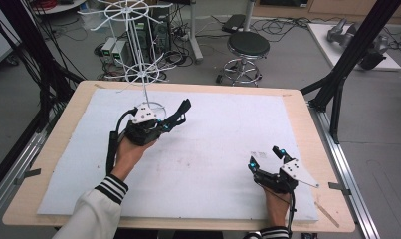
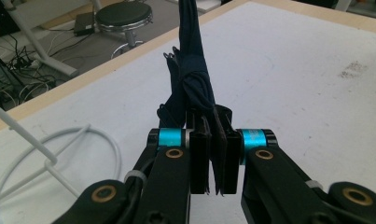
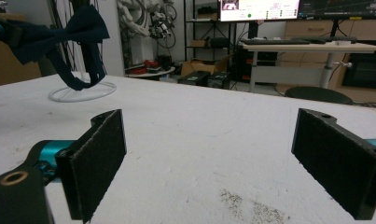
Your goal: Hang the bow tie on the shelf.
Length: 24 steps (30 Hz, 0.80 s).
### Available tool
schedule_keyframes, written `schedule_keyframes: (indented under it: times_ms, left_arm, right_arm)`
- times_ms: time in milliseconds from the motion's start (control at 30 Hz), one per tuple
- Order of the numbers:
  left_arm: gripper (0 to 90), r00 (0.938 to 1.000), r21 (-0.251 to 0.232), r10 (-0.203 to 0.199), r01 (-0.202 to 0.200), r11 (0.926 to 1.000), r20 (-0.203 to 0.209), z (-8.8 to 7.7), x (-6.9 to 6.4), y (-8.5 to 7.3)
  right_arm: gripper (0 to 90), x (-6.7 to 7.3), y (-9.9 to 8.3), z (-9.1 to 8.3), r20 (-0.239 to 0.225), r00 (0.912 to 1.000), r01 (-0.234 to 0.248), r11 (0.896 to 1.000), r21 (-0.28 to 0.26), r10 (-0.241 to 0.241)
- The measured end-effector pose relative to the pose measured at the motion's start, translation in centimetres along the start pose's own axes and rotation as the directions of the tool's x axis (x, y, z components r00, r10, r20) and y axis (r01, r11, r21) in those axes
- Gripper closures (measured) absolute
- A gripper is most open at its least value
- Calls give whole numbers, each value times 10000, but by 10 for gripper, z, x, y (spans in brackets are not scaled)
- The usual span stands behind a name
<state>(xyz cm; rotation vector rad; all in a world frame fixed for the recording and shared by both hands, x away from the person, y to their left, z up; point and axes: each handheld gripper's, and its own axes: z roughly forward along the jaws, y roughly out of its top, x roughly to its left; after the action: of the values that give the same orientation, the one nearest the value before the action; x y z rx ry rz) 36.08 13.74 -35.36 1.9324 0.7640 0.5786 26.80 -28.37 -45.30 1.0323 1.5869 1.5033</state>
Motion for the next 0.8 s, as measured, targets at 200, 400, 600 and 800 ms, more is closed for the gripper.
schedule_keyframes:
  times_ms: [200,400,600,800]
  left_arm:
    - [858,9998,-151,-128,130,9998,151,-11,8,5]
    - [859,9997,-254,-121,126,9996,207,-18,12,8]
    - [859,9996,-437,-167,178,9989,242,-25,15,11]
    - [859,9997,-595,-78,92,9982,236,-34,17,16]
  right_arm:
    - [91,0,0,0,-4,10000,-8,10000,-5,8]
    - [91,0,0,0,1,10000,-8,10000,-2,8]
    - [91,0,0,0,17,10000,-10,10000,0,10]
    - [91,0,0,0,16,10000,-34,10000,13,34]
